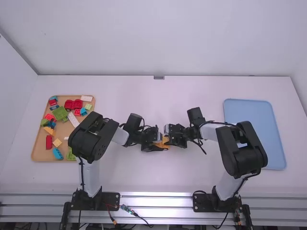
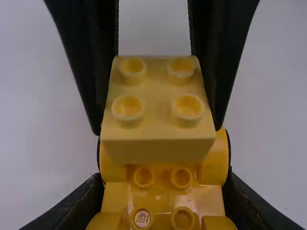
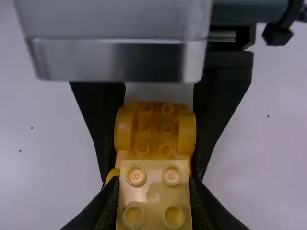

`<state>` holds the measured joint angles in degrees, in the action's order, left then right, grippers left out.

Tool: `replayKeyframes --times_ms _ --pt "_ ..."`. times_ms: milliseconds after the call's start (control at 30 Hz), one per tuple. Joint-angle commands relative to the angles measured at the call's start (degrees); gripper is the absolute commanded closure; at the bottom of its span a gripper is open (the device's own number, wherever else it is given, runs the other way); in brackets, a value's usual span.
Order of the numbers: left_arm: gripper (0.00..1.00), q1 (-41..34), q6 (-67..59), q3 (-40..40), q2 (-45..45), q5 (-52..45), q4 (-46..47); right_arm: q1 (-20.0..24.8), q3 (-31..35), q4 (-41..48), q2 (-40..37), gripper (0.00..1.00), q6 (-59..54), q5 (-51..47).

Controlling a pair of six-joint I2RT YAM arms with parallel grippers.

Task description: Assemble lego blocks to make yellow taxi

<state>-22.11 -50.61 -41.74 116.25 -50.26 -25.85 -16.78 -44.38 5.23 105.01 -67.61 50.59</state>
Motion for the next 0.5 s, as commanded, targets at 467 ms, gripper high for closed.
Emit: replayKeyframes --times_ms 467 --pt "0.98 -1.16 0.72 1.36 2.99 13.64 0.33 -2.4 -0.55 0.0 -1.07 0.9 5.9 -2.93"
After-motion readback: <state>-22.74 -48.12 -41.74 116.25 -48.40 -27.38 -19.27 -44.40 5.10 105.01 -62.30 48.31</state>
